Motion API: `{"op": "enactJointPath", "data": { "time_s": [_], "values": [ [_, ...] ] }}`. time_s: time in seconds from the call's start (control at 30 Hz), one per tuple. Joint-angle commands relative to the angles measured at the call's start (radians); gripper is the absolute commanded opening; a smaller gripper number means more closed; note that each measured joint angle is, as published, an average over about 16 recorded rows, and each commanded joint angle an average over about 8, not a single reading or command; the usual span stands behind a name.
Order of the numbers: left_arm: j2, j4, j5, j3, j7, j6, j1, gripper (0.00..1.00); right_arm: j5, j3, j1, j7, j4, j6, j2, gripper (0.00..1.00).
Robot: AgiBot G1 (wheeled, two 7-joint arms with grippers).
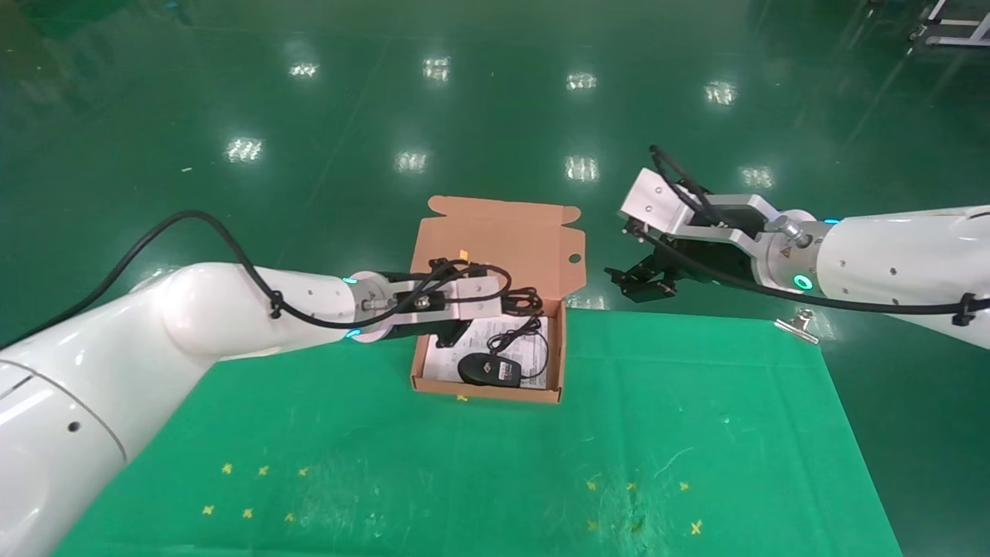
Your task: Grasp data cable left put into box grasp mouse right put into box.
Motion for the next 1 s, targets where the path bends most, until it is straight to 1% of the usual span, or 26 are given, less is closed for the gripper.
{"op": "enactJointPath", "data": {
  "time_s": [0.03, 0.5, 0.67, 0.77, 0.87, 1.0],
  "values": [
    [0.000, 0.001, -0.019, 0.011, 0.003, 0.000, 0.000, 1.00, -0.012, -0.002, 0.001, 0.014, 0.010, -0.001, 0.003, 1.00],
    [-0.009, -0.010, -0.011, 0.004, 0.001, 0.003, -0.001, 1.00, -0.006, 0.000, 0.001, 0.008, 0.002, 0.002, 0.000, 1.00],
    [-0.032, -0.026, -0.020, -0.011, -0.012, -0.026, -0.034, 1.00, -0.014, 0.006, 0.016, 0.000, 0.014, 0.007, 0.009, 1.00],
    [-0.042, -0.022, -0.021, -0.023, -0.025, -0.057, -0.072, 1.00, -0.029, 0.003, 0.035, -0.016, 0.032, -0.009, 0.018, 1.00],
    [-0.046, -0.010, -0.020, -0.029, -0.035, -0.077, -0.101, 1.00, -0.045, -0.006, 0.055, -0.035, 0.052, -0.042, 0.024, 1.00],
    [-0.058, -0.012, -0.036, -0.043, -0.044, -0.067, -0.103, 1.00, -0.051, -0.008, 0.064, -0.053, 0.069, -0.078, 0.029, 1.00]
  ]
}}
